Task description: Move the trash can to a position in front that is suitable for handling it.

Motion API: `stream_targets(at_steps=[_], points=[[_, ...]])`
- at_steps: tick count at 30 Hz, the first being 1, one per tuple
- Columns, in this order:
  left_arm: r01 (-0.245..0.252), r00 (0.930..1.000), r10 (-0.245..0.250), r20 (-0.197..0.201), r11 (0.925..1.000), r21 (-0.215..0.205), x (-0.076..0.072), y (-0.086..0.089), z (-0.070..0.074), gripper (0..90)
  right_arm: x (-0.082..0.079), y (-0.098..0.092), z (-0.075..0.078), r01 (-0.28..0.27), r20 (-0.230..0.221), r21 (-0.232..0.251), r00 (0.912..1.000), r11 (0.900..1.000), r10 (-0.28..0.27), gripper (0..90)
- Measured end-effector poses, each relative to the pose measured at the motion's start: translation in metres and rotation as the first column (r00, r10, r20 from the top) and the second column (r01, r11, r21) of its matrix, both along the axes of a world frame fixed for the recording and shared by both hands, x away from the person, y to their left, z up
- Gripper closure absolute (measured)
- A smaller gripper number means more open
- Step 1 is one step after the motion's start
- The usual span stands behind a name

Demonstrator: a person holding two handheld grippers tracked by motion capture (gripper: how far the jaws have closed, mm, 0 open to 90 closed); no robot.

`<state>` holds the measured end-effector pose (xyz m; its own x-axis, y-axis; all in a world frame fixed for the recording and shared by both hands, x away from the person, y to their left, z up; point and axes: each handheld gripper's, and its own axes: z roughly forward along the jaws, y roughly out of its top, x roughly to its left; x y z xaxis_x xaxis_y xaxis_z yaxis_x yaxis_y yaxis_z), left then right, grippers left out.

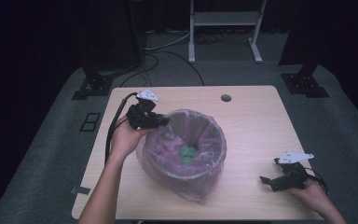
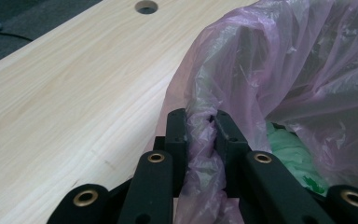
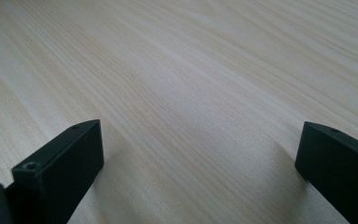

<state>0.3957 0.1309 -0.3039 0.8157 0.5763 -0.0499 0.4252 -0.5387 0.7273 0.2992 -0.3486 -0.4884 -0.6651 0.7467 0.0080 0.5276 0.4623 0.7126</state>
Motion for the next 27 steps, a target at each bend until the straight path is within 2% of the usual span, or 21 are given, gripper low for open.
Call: stream_targets(at_steps=[13, 27], points=[[0.103, 0.9947, -0.103, -0.005, 0.9943, -0.026, -0.014, -0.038, -0.002, 77.6, -0.001, 0.0, 0.0, 0.005, -0.001, 0.001, 1.0, 1.0, -0.005, 0.0], [0.167, 0.9859, -0.167, 0.0, 0.9856, -0.026, -0.009, -0.071, -0.003, 77.5, -0.001, 0.0, 0.0, 0.005, -0.001, 0.001, 1.0, 1.0, -0.005, 0.0]])
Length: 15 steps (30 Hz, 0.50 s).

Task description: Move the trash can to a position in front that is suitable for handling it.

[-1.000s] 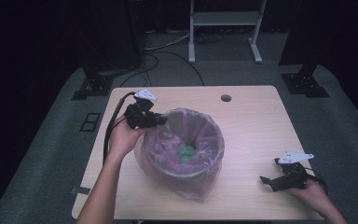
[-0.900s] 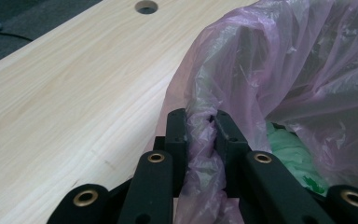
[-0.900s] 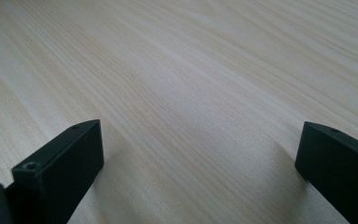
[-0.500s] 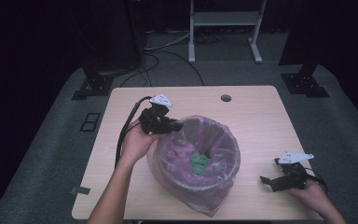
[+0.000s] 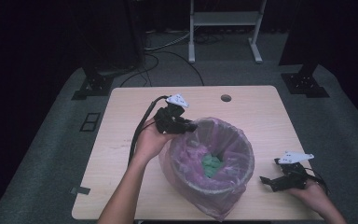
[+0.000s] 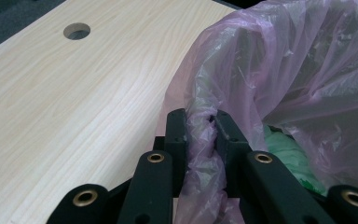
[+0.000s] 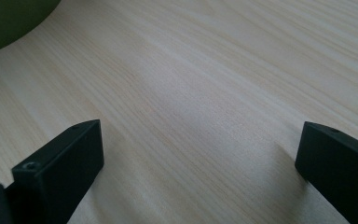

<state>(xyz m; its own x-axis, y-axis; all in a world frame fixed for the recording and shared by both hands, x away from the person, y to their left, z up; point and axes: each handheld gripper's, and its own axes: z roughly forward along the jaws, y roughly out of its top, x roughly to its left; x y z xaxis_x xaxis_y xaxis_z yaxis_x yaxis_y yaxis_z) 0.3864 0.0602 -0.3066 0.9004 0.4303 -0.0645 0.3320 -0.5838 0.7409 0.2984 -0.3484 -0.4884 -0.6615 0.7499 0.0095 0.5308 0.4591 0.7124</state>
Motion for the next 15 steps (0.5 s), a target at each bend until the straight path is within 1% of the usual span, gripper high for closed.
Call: stream_targets(at_steps=[3, 4, 6, 9, 10, 12, 14, 15], points=[[0.003, 1.0, -0.003, 0.008, 1.0, -0.001, -0.001, -0.002, 0.0, 77.1, 0.0, 0.0, 0.0, 0.0, 0.0, 0.001, 1.0, 1.0, 0.0, 0.0], [0.001, 0.9999, -0.001, 0.014, 1.0, 0.002, 0.0, -0.001, -0.001, 75.6, 0.0, 0.0, 0.0, 0.0, 0.0, 0.0, 1.0, 1.0, 0.0, 0.0], [-0.004, 1.0, 0.004, 0.008, 1.0, -0.009, 0.0, 0.002, -0.001, 66.7, 0.0, 0.0, 0.0, 0.0, 0.0, -0.001, 1.0, 1.0, 0.0, 0.0], [-0.01, 0.9999, 0.01, 0.006, 0.9978, -0.066, -0.001, 0.009, 0.001, 53.6, 0.0, 0.0, 0.0, 0.0, 0.0, 0.0, 1.0, 1.0, 0.0, 0.0], [-0.009, 0.9999, 0.01, 0.005, 0.9971, -0.076, -0.002, 0.011, 0.002, 48.1, 0.0, 0.0, 0.0, 0.0, 0.0, 0.0, 1.0, 1.0, 0.0, 0.0], [-0.004, 1.0, 0.004, 0.006, 0.9955, -0.094, -0.005, 0.014, 0.006, 40.4, 0.0, 0.0, 0.0, -0.001, 0.0, 0.0, 1.0, 1.0, 0.001, 0.0], [-0.001, 0.9999, 0.002, 0.016, 0.9937, -0.112, -0.01, 0.016, 0.01, 36.0, 0.0, 0.0, 0.0, -0.001, 0.0, 0.0, 1.0, 1.0, 0.001, 0.0], [-0.002, 0.9999, 0.004, 0.016, 0.9929, -0.119, -0.012, 0.017, 0.012, 31.7, 0.0, 0.0, 0.0, -0.001, 0.0, 0.0, 1.0, 1.0, 0.001, 0.0]])
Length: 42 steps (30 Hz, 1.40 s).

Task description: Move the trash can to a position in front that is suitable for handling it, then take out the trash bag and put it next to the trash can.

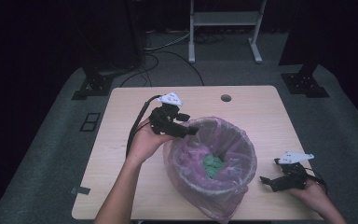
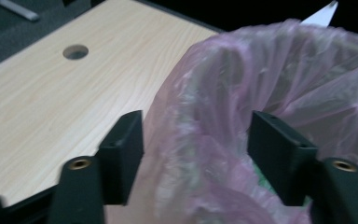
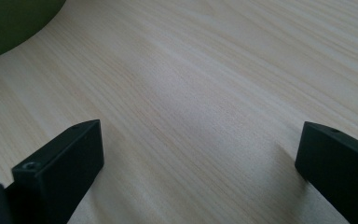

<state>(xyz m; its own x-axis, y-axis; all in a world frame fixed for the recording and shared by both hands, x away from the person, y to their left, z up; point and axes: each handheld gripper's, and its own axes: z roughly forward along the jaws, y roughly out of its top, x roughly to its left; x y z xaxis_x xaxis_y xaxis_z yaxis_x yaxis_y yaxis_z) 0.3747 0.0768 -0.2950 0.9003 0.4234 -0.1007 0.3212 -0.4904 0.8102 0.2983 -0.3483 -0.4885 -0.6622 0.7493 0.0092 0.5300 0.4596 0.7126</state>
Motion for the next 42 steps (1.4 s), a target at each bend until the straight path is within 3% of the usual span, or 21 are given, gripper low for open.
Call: stream_targets(at_steps=[7, 11, 18, 27, 33, 38, 42], points=[[0.017, 0.9994, -0.016, 0.031, 0.9991, -0.038, -0.022, -0.001, 0.017, 19.8, 0.0, 0.0, 0.0, 0.0, 0.0, 0.0, 1.0, 1.0, 0.0, 0.0], [0.046, 0.998, -0.043, 0.047, 0.9965, -0.069, -0.035, -0.008, 0.028, 18.6, 0.0, 0.0, 0.0, 0.0, -0.001, -0.001, 1.0, 1.0, 0.0, 0.0], [0.122, 0.9904, -0.117, 0.074, 0.9904, -0.066, -0.055, -0.034, 0.035, 18.6, 0.0, 0.0, 0.0, -0.001, 0.0, -0.001, 1.0, 1.0, 0.001, 0.0], [0.202, 0.9769, -0.199, 0.079, 0.9786, -0.039, -0.065, -0.067, 0.028, 18.8, -0.001, 0.0, 0.0, -0.002, -0.001, -0.001, 1.0, 1.0, 0.002, 0.0], [0.243, 0.9672, -0.243, 0.075, 0.9699, 0.005, -0.065, -0.088, 0.02, 19.1, -0.001, 0.0, 0.0, -0.002, -0.001, -0.001, 1.0, 1.0, 0.002, 0.0], [0.259, 0.9634, -0.261, 0.061, 0.965, 0.042, -0.064, -0.104, 0.013, 19.1, -0.001, 0.0, 0.0, -0.002, -0.001, -0.001, 1.0, 1.0, 0.002, 0.0], [0.294, 0.9537, -0.297, 0.045, 0.9532, 0.072, -0.064, -0.113, 0.006, 21.5, -0.001, 0.0, 0.0, -0.005, -0.001, -0.001, 1.0, 1.0, 0.005, 0.0]])
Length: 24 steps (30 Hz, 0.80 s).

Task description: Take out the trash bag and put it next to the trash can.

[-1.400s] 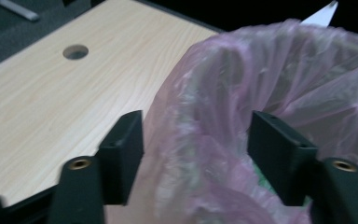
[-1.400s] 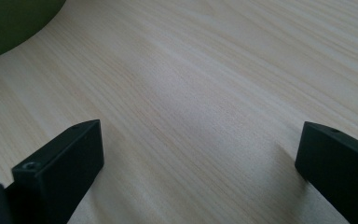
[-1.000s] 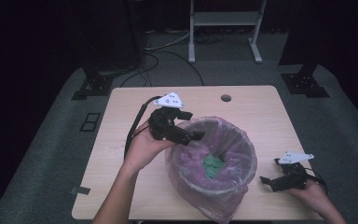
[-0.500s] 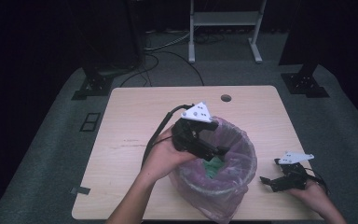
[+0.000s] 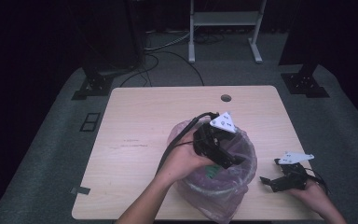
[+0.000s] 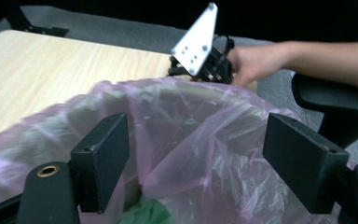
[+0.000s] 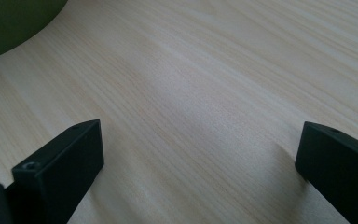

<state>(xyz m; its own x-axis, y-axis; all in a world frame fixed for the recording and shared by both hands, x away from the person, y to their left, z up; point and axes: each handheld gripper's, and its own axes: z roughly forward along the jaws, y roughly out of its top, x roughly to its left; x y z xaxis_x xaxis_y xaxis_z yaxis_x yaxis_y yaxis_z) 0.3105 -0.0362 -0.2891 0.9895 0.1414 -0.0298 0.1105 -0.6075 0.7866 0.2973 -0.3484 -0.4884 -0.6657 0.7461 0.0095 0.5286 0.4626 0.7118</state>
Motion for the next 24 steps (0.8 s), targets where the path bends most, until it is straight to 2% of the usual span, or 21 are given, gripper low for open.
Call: stream_targets(at_steps=[1, 4, 7, 10, 14, 16, 18, 24], points=[[0.011, 0.9999, -0.011, -0.002, 0.9999, 0.013, 0.0, -0.002, -0.002, 22.6, 0.0, 0.0, 0.0, 0.0, 0.0, 0.0, 1.0, 1.0, 0.0, 0.0], [0.051, 0.9984, -0.05, -0.028, 0.9983, 0.028, 0.0, -0.006, -0.005, 33.3, 0.0, 0.0, 0.0, 0.0, 0.0, 0.0, 1.0, 1.0, 0.0, 0.0], [0.072, 0.9972, -0.07, -0.026, 0.9956, 0.06, 0.0, -0.011, -0.007, 38.2, 0.0, 0.0, 0.0, 0.0, 0.0, 0.0, 1.0, 1.0, 0.0, 0.0], [0.082, 0.9965, -0.08, -0.024, 0.9927, 0.089, 0.0, -0.015, -0.009, 47.3, 0.0, 0.0, 0.0, 0.0, 0.0, 0.0, 1.0, 1.0, 0.0, 0.0], [0.088, 0.9957, -0.083, -0.041, 0.9889, 0.12, -0.001, -0.017, -0.011, 70.4, 0.0, 0.0, 0.0, 0.0, 0.0, 0.0, 1.0, 1.0, 0.0, 0.0], [0.082, 0.9958, -0.076, -0.051, 0.9904, 0.111, 0.0, -0.016, -0.01, 82.2, 0.0, 0.0, 0.0, 0.0, 0.0, 0.0, 1.0, 1.0, 0.0, 0.0], [0.074, 0.9959, -0.068, -0.06, 0.992, 0.103, 0.0, -0.014, -0.009, 89.3, 0.0, 0.0, 0.0, 0.0, 0.0, 0.0, 1.0, 1.0, 0.0, 0.0], [0.049, 0.9973, -0.045, -0.058, 0.9966, 0.066, 0.0, -0.003, -0.001, 89.7, 0.0, 0.0, 0.0, 0.001, 0.0, 0.0, 1.0, 1.0, -0.001, 0.0]])
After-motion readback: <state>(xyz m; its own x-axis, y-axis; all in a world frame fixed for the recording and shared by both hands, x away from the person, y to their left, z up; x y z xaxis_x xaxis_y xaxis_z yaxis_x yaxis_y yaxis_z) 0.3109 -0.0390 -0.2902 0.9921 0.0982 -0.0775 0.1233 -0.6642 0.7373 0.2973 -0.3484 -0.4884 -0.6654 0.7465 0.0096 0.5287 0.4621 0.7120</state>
